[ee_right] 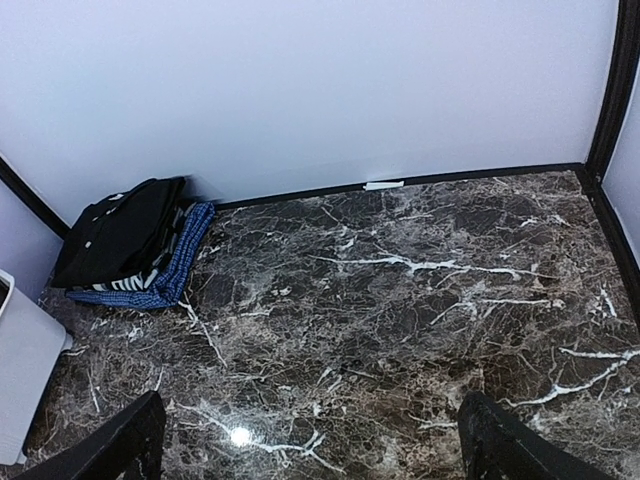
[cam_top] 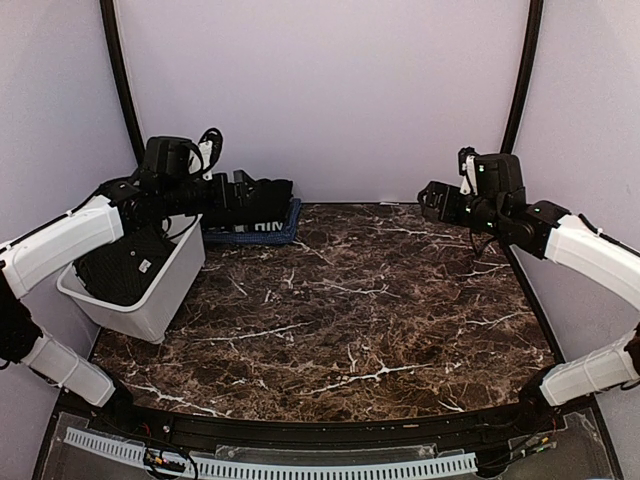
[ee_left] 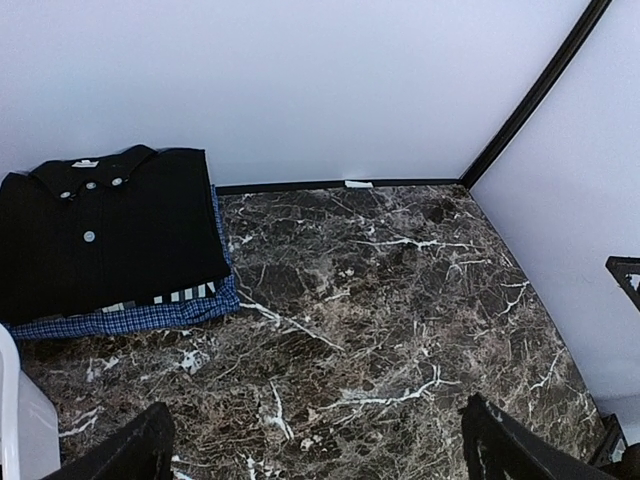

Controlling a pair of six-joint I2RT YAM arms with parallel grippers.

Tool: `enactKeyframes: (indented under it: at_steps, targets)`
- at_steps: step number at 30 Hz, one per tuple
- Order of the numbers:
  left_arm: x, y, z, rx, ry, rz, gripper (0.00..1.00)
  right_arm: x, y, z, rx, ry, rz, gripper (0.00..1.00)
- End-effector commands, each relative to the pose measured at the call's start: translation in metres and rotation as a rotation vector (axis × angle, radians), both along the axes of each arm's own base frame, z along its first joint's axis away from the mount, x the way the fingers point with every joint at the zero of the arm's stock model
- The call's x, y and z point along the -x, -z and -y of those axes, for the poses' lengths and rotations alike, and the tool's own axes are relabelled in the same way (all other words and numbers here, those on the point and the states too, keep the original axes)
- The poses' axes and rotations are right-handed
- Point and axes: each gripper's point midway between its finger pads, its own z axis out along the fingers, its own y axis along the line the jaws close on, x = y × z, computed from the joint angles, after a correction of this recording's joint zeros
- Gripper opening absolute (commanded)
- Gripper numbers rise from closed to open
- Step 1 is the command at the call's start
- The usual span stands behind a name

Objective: Fold and stack the long sleeve shirts
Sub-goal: Reset both arms

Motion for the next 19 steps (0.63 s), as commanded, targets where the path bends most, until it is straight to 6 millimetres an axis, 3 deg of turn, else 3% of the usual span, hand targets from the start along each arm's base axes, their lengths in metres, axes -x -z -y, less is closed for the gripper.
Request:
enactKeyframes:
  at_steps: [1, 19]
  targets:
    - [0.010, -0.004, -0.005, 0.003, 0.020, 0.003, 0.99, -0.003, -0.012, 0.001, -0.025, 0.029, 0.016, 0.99]
    - [0.020, -0.010, -0.017, -0.004, -0.005, 0.022, 0.99, 0.005, -0.013, 0.003, -0.045, 0.024, -0.002, 0.99]
